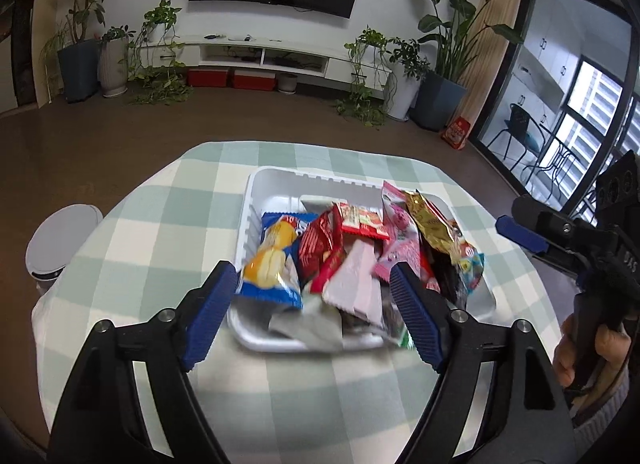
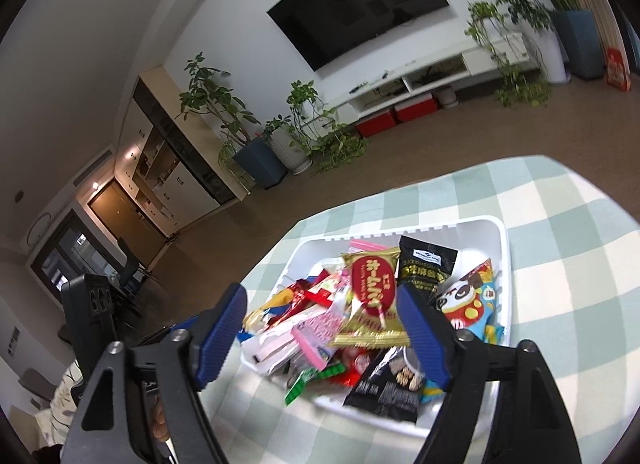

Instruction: Organize snacks

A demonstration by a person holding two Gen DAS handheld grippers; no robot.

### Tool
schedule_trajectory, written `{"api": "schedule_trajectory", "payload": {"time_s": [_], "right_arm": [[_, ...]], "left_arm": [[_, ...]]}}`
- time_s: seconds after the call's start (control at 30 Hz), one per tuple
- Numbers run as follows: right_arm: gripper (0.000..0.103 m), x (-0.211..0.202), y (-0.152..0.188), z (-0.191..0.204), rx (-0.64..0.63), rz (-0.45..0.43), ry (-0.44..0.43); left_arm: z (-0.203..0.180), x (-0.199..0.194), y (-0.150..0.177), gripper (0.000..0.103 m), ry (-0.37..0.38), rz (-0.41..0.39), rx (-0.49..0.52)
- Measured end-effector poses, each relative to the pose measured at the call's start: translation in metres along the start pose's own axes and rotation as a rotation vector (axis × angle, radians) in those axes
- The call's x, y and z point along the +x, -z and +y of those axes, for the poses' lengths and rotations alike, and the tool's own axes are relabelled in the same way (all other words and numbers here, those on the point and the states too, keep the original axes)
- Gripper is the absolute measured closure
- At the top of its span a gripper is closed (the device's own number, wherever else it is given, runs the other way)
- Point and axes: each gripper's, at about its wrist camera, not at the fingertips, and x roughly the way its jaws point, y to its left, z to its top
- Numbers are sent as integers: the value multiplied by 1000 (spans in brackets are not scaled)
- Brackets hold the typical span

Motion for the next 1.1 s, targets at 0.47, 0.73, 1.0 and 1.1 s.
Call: {"api": "schedule_trajectory", "payload": {"time_s": [0.47,0.73,1.0,1.1], "right_arm": [[0,-102,61,33,-128,-99,124],[0,-130,105,21,-74,-93,168],[0,-133,124,17,-66,-81,215],[0,-133,127,20,-87,-87,236]], "left_arm": [[-46,-96,55,1,-50,-125,81],[-77,-128,76,1,-77,-156,153],[-102,-153,94,1,-81,-176,200],[-107,-159,98,1,-85,-178,211]]}}
